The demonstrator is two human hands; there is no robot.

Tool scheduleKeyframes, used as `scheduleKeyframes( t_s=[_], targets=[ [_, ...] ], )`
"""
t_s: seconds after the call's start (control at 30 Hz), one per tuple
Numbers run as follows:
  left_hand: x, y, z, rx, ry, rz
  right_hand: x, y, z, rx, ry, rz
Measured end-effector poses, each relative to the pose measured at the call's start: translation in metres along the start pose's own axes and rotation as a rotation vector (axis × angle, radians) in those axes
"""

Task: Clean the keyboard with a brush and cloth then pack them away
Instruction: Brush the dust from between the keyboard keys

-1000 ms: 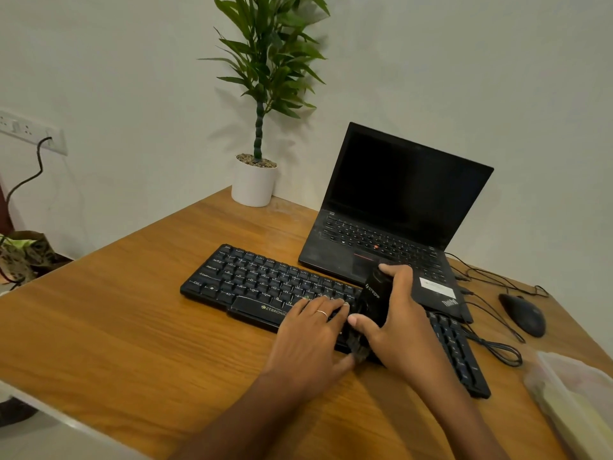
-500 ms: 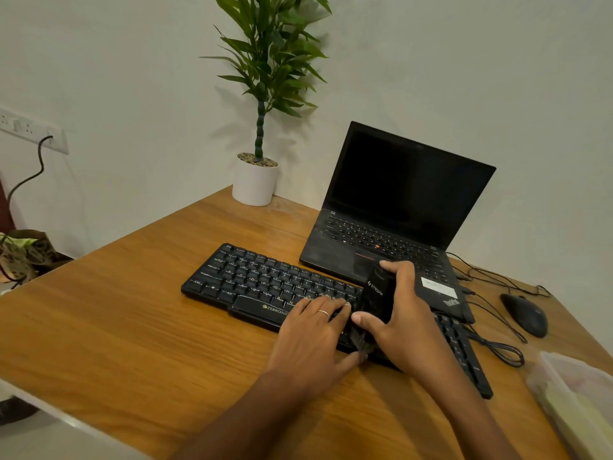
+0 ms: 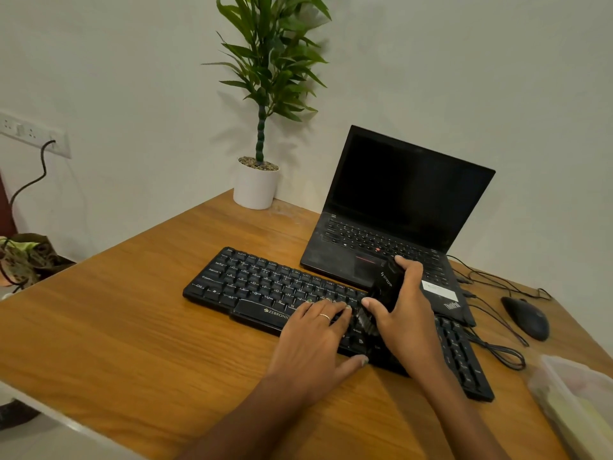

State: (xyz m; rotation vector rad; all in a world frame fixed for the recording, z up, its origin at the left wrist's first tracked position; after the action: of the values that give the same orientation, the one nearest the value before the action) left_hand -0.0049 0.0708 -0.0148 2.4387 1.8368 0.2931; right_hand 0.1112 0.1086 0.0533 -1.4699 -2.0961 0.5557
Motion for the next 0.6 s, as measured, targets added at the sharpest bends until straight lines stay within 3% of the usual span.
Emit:
scheduleKeyframes(
  t_s=[0.07,0.23,0.47,0.6],
  targets=[
    [0.000,0.000,0.000,-0.001,0.000,0.001,-0.001,0.001,0.002,0.027,0.029,-0.011],
    [0.000,0.000,-0.001,-0.006,0.005,-0.008,-0.003,-0.001,0.003,-0.009,-0.141,-0.022],
    [0.000,0.001,-0.001,-0.007,-0.030,-0.018,0.012,-0.001,0.003,0.000,0.017,-0.041],
    [0.001,0.001,0.000,-0.016,-0.037,-0.020,0.013,-0.001,0.006,0.025,-0.118,-0.039]
  ],
)
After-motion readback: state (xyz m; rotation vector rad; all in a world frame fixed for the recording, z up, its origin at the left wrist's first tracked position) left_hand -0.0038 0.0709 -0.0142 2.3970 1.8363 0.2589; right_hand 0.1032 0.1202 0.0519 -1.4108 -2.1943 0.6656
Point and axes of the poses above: each hand's wrist, its own x-axis towards the middle knuckle, its own z-axis out of the palm, y = z × x, the point moved 6 cm from there along x, towards the middle knuckle, and after that the axes turned 15 degrees about -y, right-handed, at the moved point
